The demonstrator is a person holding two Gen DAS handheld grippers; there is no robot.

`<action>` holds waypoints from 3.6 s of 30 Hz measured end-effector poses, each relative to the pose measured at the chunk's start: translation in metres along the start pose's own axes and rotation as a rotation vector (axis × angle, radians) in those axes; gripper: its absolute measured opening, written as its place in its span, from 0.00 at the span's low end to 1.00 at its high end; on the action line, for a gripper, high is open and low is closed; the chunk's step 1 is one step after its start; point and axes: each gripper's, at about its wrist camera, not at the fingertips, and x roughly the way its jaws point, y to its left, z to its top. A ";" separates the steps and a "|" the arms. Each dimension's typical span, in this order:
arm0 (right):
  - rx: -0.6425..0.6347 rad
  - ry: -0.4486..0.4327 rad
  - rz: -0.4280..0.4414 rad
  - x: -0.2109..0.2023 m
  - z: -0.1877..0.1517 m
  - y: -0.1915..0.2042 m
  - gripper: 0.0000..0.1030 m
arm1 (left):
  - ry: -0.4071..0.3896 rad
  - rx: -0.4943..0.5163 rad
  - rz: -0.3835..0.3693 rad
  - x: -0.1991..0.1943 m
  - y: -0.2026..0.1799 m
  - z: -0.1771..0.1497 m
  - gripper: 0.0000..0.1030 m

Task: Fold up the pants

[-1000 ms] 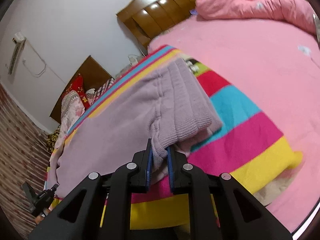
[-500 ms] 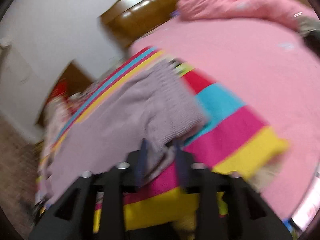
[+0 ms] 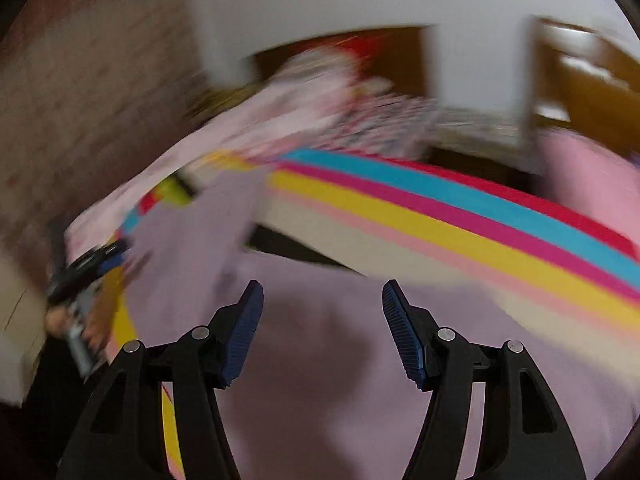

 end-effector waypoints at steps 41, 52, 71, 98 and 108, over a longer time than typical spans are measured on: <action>-0.661 0.320 0.291 0.289 0.107 0.261 0.20 | -0.019 -0.107 0.188 0.024 0.096 0.037 0.10; -0.626 0.302 0.233 0.312 0.110 0.279 0.15 | -0.026 -0.080 0.282 0.015 0.099 0.057 0.10; 0.043 0.266 0.152 0.247 0.127 0.012 0.32 | 0.109 0.072 0.123 0.033 0.044 0.036 0.87; -0.427 0.189 0.254 0.201 0.095 0.211 0.47 | -0.033 -0.247 -0.046 -0.076 0.143 -0.007 0.73; -0.525 0.209 0.318 0.230 0.092 0.216 0.40 | -0.019 -0.323 -0.037 -0.033 0.146 -0.004 0.42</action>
